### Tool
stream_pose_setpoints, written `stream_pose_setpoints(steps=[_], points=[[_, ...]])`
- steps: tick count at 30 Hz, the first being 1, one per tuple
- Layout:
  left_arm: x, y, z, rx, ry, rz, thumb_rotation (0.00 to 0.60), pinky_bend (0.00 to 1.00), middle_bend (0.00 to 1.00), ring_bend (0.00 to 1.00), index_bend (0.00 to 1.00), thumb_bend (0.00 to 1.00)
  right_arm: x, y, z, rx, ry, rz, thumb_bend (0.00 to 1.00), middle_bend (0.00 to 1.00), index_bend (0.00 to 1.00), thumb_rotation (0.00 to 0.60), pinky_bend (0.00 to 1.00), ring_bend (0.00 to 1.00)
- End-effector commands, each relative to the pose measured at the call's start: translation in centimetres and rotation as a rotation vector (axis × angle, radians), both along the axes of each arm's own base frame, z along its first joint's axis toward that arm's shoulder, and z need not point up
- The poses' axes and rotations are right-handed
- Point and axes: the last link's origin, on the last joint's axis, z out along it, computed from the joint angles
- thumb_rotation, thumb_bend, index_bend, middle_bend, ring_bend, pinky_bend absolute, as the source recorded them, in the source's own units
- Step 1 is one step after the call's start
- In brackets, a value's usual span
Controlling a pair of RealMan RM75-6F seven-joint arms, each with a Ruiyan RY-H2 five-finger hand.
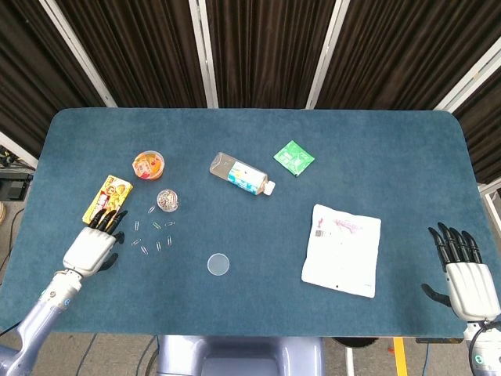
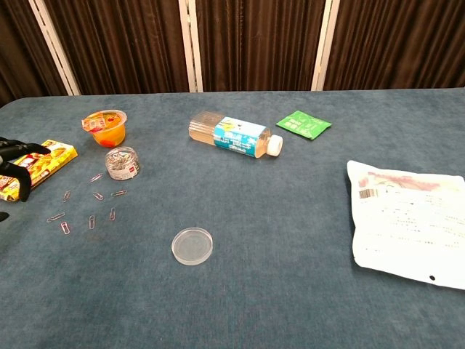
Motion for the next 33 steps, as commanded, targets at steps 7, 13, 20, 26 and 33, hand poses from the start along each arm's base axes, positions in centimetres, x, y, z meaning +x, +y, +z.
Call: stream_pose_setpoints(steps=[7,13,20,26,33], points=[[0.9,1.4,-2.7,-0.049,0.036,-0.001,0.600,0.00,0.00,0.00,0.42,0.37,-0.1,-0.1,0.0,0.007,-0.007,-0.003,0.00,0.00,0.00,0.600,0.00,0.00],[1.2,2.0,-4.0,-0.064,0.054,-0.006,0.600,0.00,0.00,0.00,0.43,0.35,-0.2,-0.2,0.0,0.011,-0.006,-0.005,0.00,0.00,0.00,0.600,0.00,0.00],[1.4,2.3,-4.8,-0.078,0.064,-0.010,0.600,0.00,0.00,0.00,0.44,0.34,-0.2,-0.4,0.0,0.011,-0.005,-0.011,0.00,0.00,0.00,0.600,0.00,0.00],[1.3,2.4,-5.1,-0.084,0.074,-0.008,0.600,0.00,0.00,0.00,0.44,0.34,-0.3,-0.6,-0.1,0.010,-0.005,-0.018,0.00,0.00,0.00,0.600,0.00,0.00],[1.5,2.8,-5.6,-0.095,0.076,-0.009,0.600,0.00,0.00,0.00,0.43,0.33,-0.3,-0.6,0.0,0.009,-0.003,-0.020,0.00,0.00,0.00,0.600,0.00,0.00]])
